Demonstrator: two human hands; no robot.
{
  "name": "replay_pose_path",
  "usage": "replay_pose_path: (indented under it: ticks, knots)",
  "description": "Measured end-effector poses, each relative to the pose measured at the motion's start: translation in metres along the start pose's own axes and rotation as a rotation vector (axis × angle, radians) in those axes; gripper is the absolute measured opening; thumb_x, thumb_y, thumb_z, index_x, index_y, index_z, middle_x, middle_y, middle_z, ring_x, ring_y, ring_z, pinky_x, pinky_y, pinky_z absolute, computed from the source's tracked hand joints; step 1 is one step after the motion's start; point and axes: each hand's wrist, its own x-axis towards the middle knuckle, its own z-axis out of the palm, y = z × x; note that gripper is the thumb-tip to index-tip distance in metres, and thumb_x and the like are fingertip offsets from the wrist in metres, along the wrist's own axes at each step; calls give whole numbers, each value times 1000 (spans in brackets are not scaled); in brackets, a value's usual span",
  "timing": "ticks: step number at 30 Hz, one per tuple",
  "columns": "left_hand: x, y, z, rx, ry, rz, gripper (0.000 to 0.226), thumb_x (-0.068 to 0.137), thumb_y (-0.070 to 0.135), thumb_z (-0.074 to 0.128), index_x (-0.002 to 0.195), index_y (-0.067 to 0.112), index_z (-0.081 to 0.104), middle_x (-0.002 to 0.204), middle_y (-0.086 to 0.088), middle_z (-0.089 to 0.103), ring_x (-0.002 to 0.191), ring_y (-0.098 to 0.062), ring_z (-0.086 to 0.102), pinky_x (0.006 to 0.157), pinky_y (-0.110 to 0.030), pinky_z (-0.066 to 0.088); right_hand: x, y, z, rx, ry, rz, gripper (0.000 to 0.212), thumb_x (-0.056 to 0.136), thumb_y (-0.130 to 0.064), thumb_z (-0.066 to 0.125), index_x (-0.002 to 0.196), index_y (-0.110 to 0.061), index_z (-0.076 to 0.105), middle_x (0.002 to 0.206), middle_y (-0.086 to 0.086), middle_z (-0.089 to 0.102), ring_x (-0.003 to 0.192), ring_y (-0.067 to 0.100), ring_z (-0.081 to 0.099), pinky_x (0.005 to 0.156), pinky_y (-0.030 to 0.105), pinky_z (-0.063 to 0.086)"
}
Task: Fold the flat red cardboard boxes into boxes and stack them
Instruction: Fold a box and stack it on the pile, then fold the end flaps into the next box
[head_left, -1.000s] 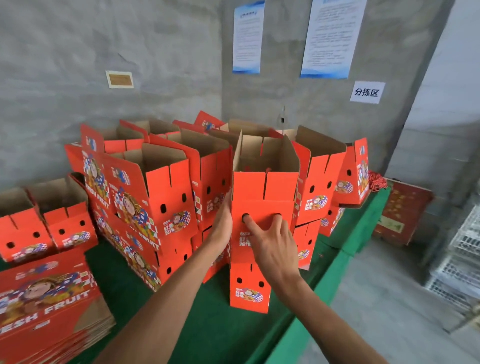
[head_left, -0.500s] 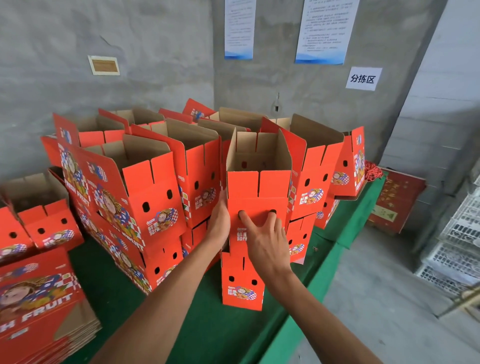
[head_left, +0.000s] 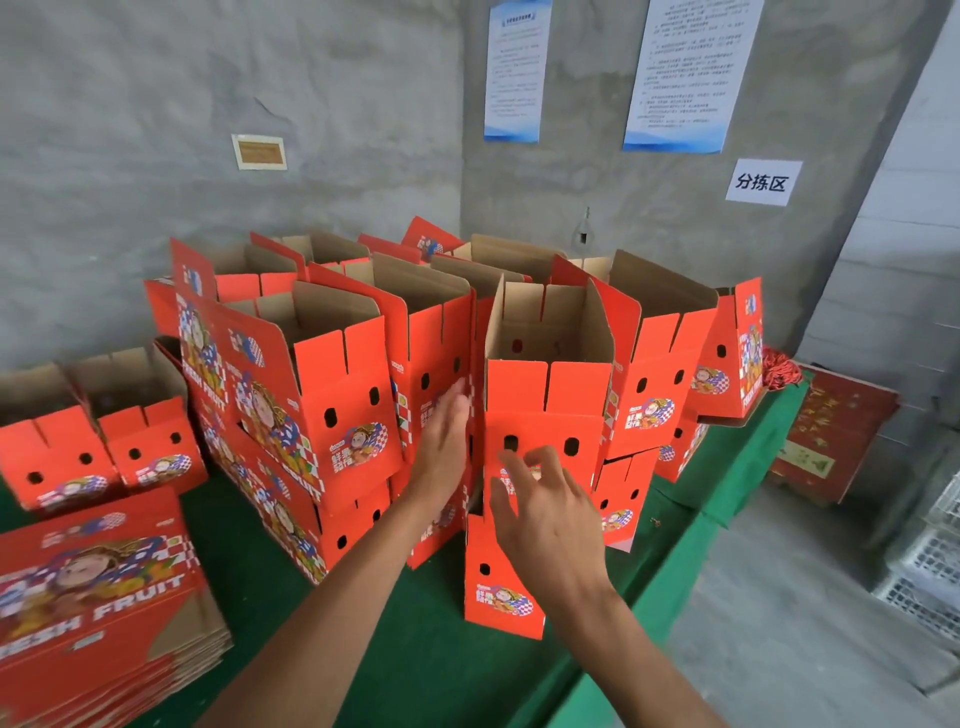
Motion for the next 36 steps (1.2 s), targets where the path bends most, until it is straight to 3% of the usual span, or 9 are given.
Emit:
replay_pose_path:
  ticks: [3,7,12,16,20,22,28,33,36]
  knots:
    - [-29,-7,-37,60,-54,3,46,101,55,55,143,37,56,139,14,63,127,2,58,106,-28,49,5,-19,15,140,111,-107,20,96,-28,65,116,-25,68,100,0,64,78,28,67,58,38,55]
    - [-80,-31,-122,310,72,-31,23,104,44,57,125,45,65,118,27,70,112,5,66,95,-17,51,10,-57,66,348,66,-217,28,94,-29,68,122,-24,68,100,-1,66,86,27,69,62,39,57]
    - [-175,-65,-259,490,367,-318,25,101,46,59,125,39,63,109,23,70,102,0,67,80,-17,56,-3,-132,157,597,-359,-182,35,99,-36,61,132,-27,63,115,-2,68,93,21,69,79,38,57]
    - [-249,-95,-345,558,560,-555,42,98,42,65,135,23,59,121,14,64,116,-12,63,99,-38,56,-31,-183,228,664,-672,-128,51,100,-34,60,149,-27,48,103,-11,63,92,9,62,77,30,48]
    - [-284,-108,-425,562,668,-721,49,96,32,72,141,23,55,137,-3,56,107,-26,67,86,-46,62,-46,-241,283,641,-819,-128,53,102,-42,59,149,-23,47,109,-10,64,87,7,65,72,28,54]
    - [-294,-116,-458,674,700,-790,56,91,38,77,141,24,55,143,-7,51,117,-28,62,96,-49,58,-49,-265,305,634,-858,-109,53,102,-52,54,146,-23,49,115,-6,67,85,7,68,68,27,55]
    - [-299,-140,-535,1118,580,-1038,103,84,76,62,161,19,24,168,-9,20,154,-32,21,125,-51,24,-52,-308,365,560,-988,-22,49,100,-41,60,142,-17,53,130,2,65,104,16,63,82,30,49]
    - [-282,-159,-542,1167,486,-1149,125,76,94,44,163,11,9,170,-16,9,156,-38,10,124,-54,27,-46,-328,388,410,-1037,106,27,91,-35,72,100,-11,63,104,7,69,79,17,66,72,37,59]
    - [-279,-164,-535,1128,494,-1151,121,81,90,44,162,8,9,168,-20,10,155,-39,8,118,-58,35,-50,-334,396,420,-1075,151,43,83,-37,80,110,-8,63,113,10,66,93,25,68,83,40,59]
